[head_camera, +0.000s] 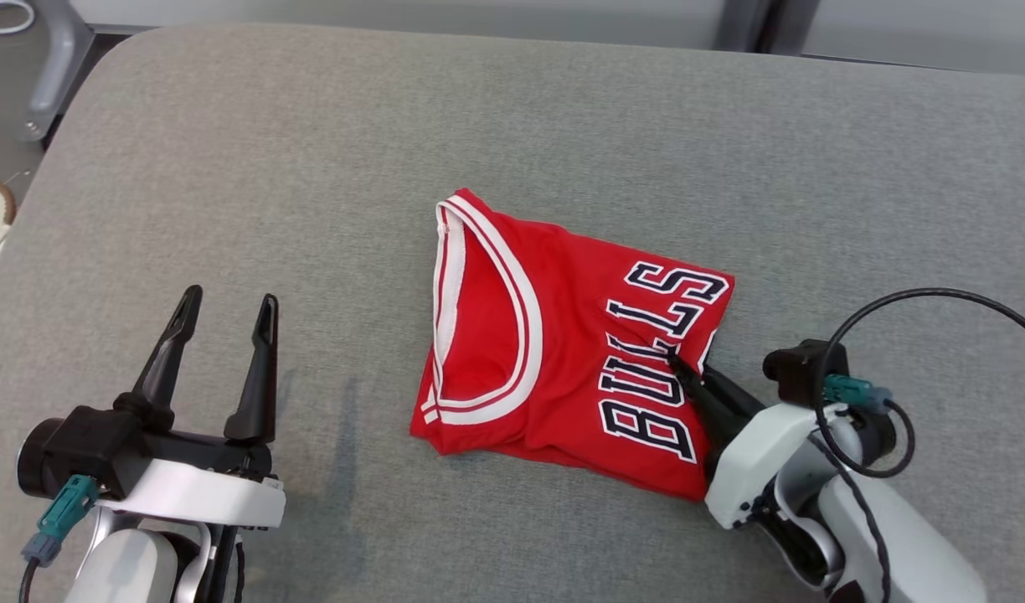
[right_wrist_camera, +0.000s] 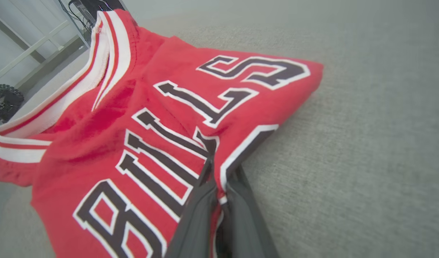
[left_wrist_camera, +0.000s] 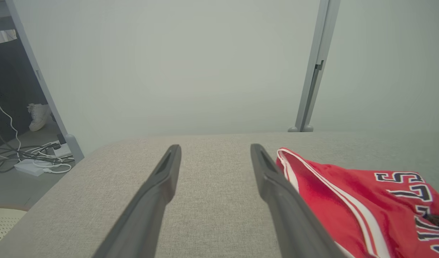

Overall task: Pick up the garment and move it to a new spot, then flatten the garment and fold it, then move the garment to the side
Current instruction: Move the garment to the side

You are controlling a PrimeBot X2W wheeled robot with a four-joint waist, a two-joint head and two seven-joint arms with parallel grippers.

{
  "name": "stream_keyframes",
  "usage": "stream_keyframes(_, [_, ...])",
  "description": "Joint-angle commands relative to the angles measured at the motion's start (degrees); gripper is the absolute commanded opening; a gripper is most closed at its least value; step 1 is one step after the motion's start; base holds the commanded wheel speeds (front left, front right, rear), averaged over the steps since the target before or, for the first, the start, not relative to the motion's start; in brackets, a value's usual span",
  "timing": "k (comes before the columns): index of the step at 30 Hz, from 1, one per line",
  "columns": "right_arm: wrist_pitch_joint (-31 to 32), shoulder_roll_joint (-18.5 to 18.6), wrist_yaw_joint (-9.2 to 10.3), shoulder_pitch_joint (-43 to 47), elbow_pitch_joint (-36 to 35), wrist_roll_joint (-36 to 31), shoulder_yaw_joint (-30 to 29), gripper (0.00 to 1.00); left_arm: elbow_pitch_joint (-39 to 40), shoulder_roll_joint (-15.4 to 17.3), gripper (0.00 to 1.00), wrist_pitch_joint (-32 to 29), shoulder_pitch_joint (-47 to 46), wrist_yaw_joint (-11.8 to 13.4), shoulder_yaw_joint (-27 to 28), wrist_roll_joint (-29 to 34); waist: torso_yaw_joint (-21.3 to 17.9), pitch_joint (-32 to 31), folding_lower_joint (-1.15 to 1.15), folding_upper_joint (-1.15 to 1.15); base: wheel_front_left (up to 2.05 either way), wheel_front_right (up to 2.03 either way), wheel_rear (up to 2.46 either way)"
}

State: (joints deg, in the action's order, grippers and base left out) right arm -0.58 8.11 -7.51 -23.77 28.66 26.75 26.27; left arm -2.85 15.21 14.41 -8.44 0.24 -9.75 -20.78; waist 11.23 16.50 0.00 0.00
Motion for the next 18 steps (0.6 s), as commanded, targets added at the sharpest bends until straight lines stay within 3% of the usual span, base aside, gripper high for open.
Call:
stream_keyframes(1, [-0.1, 2.2, 0.02, -0.9, -1.5, -0.4, 0.0, 0.00, 0.2, 0.3, 1.00, 0.4, 0.1, 0.1, 0.4, 0.0, -1.4, -0.5, 0.00, 0.00, 0.00, 0.00, 0.00])
stream_keyframes(6, [2.1, 7.1, 0.01, -1.5, -7.9, -2.3, 1.2, 0.00, 0.9, 1.1, 1.00, 0.4, 1.0, 0.3, 0.9, 0.1, -4.8, -1.3, 0.00, 0.00, 0.00, 0.00, 0.00])
stream_keyframes(13, [11.3, 16.4, 0.01, 0.0, -23.0, -5.2, 0.9, 0.00, 2.9, 2.5, 1.00, -0.5, 2.3, 0.9, 1.3, 0.6, -12.1, -2.4, 0.00, 0.00, 0.00, 0.00, 0.00])
stream_keyframes(18, [17.3, 19.7, 0.01, 2.9, -32.0, -4.6, -2.5, 0.00, 5.4, 3.6, 1.00, -1.6, 3.0, 1.5, 1.4, 0.9, -17.5, -1.9, 0.00, 0.00, 0.00, 0.00, 0.00])
